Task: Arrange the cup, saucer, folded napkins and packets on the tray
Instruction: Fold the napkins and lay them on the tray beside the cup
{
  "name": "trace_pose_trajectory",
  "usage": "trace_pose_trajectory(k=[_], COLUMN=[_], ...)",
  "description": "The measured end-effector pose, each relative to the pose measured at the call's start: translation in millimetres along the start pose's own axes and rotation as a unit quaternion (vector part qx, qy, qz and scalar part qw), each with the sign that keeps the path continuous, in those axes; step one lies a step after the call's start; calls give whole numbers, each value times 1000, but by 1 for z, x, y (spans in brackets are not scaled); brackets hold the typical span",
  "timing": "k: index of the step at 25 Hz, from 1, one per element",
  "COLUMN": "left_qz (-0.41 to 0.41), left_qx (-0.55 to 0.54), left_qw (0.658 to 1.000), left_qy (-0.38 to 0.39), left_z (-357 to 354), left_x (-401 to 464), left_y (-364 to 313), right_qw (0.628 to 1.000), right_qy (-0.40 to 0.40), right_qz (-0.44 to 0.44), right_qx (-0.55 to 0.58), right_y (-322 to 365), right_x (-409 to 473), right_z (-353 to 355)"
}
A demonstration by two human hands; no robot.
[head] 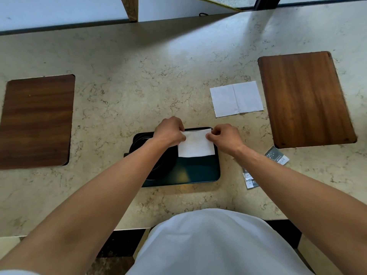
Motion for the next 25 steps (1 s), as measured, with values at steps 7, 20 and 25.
trace_pose_trajectory(k=[7, 20, 25], left_qz=[4, -23, -30], left_qx=[43, 114, 138], left_qw=[999, 993, 990], left_qy=[6, 12, 0], left_z=[-2, -9, -11], left_x=[3, 11, 15], left_y=[0, 1, 2], right_qw=[1000, 995, 995], right_qy=[-18, -55, -64], right_qz=[-13, -14, -14], right_qx=[-16, -80, -79], right_y=[1, 3, -5], right_x=[4, 7, 12], right_z=[0, -3, -2])
Point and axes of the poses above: each hand's wrist, its own x-axis towards the middle knuckle, its own z-axis out of the back of the hand, y = z × x, the point moved 5 cm from there along x, towards the middle knuckle, and after that the axes turned 11 degrees about -z, right-handed, at the moved point
